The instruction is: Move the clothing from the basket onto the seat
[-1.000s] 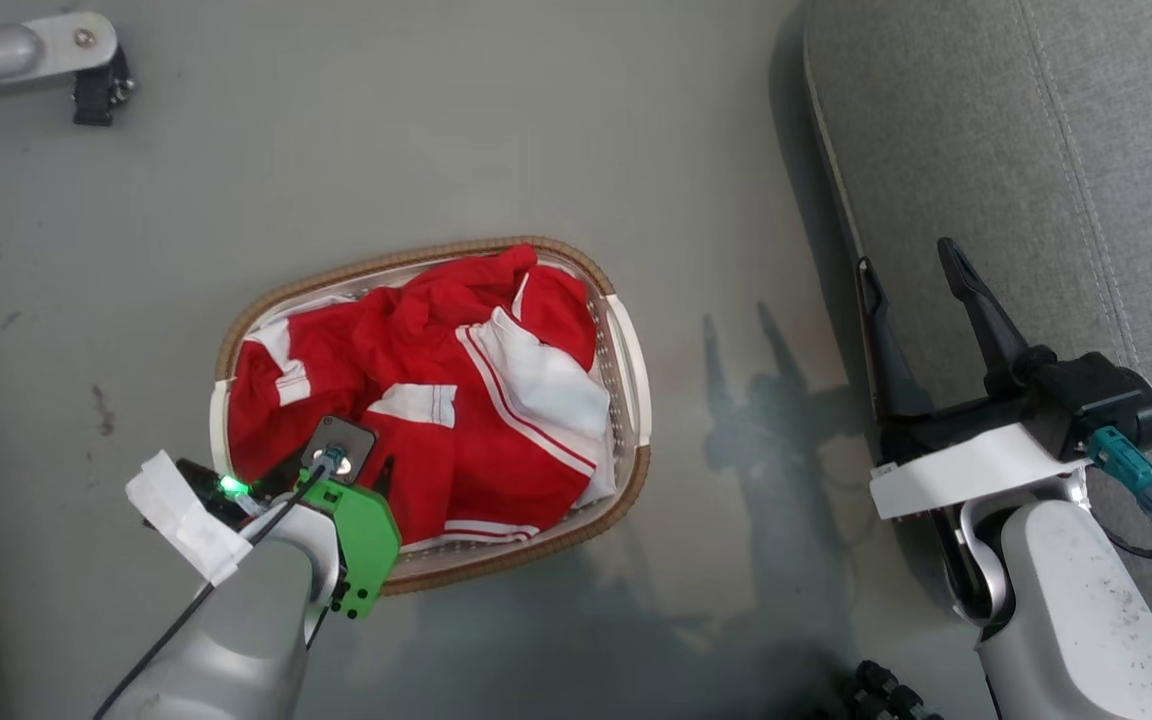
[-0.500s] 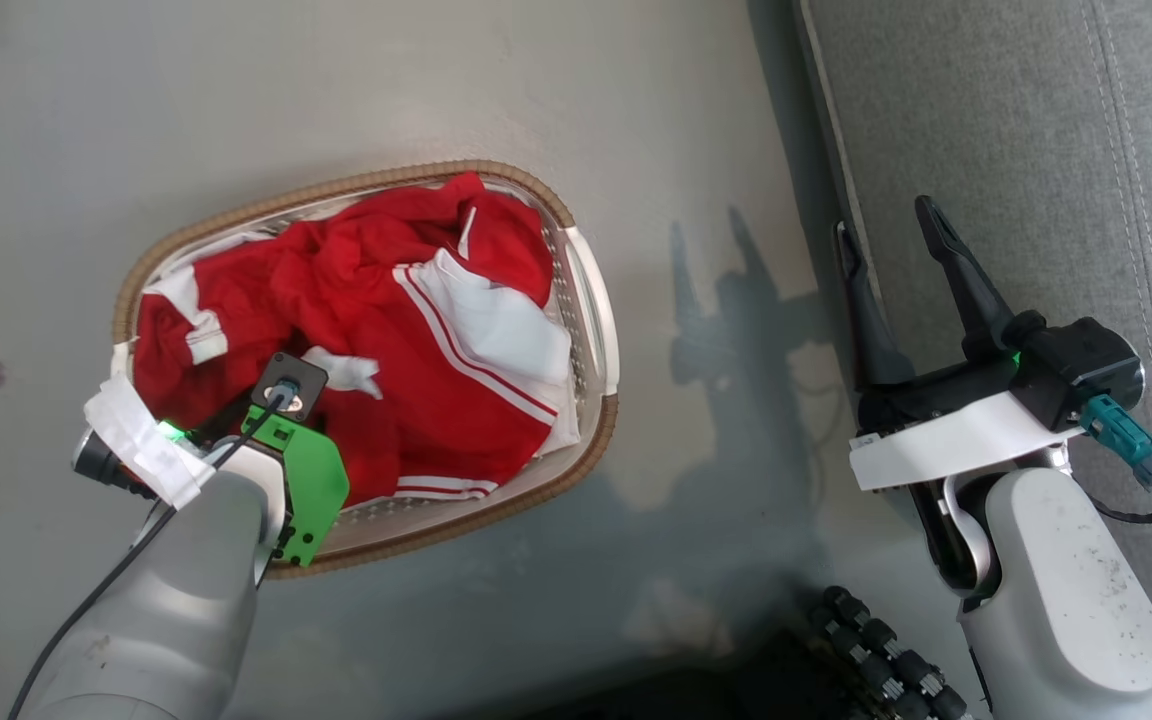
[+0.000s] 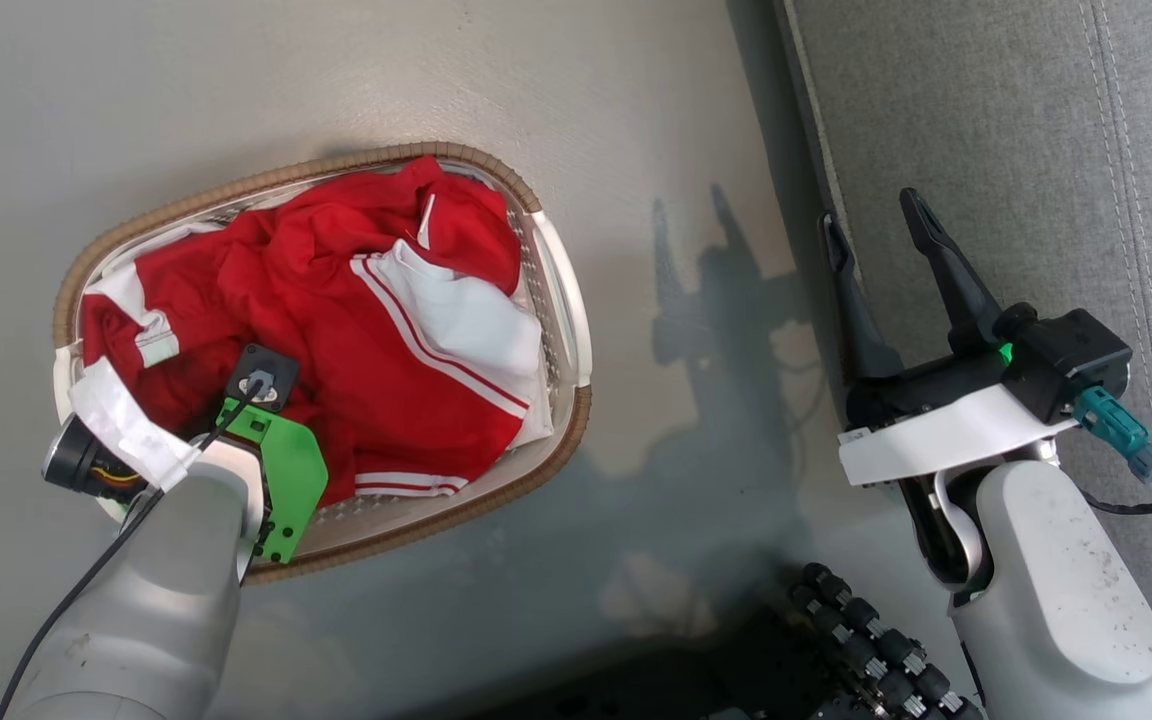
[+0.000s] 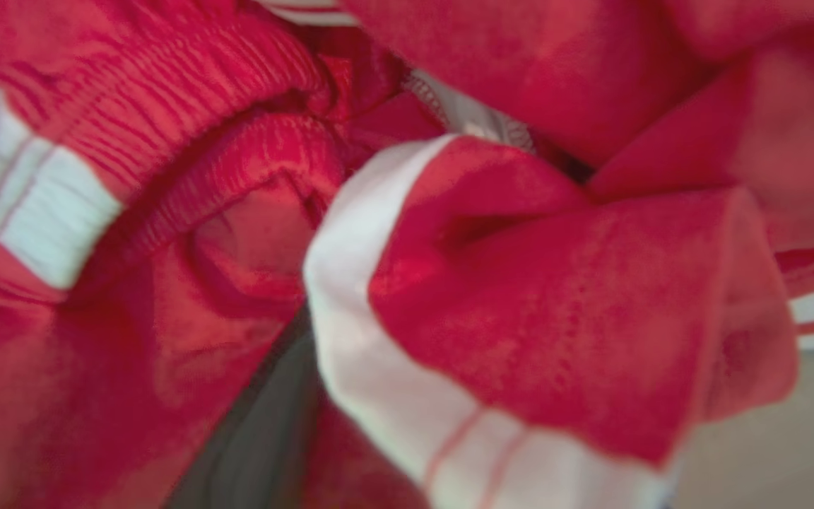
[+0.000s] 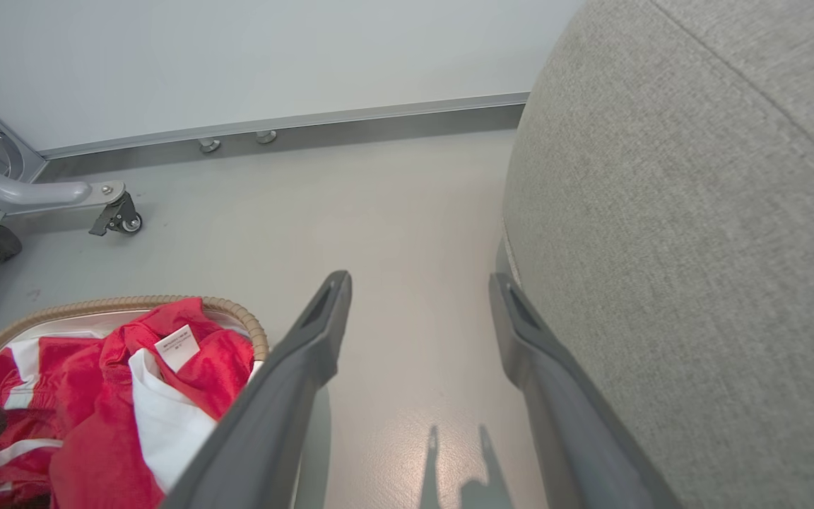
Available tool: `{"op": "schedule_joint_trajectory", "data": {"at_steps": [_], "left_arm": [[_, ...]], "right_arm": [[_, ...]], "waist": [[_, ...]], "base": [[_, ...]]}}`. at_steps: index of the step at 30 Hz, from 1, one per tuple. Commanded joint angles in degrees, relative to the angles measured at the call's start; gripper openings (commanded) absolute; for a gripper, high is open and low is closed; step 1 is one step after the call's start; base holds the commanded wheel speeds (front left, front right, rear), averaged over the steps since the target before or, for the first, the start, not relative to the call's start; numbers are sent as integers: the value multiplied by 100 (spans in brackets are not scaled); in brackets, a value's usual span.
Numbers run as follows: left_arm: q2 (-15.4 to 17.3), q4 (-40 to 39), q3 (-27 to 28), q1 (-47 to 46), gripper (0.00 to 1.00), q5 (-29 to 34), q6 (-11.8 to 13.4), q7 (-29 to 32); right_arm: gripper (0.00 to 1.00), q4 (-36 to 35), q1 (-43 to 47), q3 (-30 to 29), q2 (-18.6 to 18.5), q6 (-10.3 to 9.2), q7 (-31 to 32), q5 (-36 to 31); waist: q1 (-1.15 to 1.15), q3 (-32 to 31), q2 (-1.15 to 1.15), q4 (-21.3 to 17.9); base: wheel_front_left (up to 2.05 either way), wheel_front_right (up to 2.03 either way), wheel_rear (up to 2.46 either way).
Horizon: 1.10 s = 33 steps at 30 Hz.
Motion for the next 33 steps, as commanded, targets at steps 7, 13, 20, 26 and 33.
{"op": "schedule_joint_trajectory", "data": {"at_steps": [7,13,20,26,33], "left_arm": [[-44,25,73,144,0,-230,-23,-215],[-155,-3,31,259,0,-325,-55,-620],[-258,-40,-86,475,0,-408,-111,-1127],[-281,-131,-202,654,0,-498,-137,-1492],[-343,-518,-428,873,0,-718,-145,-1712]], "right_arm": [[100,102,-20,-36,-16,-4,-28,2],[100,174,91,-79,-18,-4,-28,-91],[100,289,304,-174,-18,-4,-28,-253],[100,410,578,-275,-20,-4,-28,-415],[100,532,1016,-367,-20,-4,-28,-621]], "waist": [[0,-198,0,75],[0,-573,0,190],[0,-1267,0,371],[0,-1987,0,549],[0,-2892,0,747]], "base": [[0,0,0],[0,0,0],[0,0,0],[0,0,0],[0,0,0]]}}
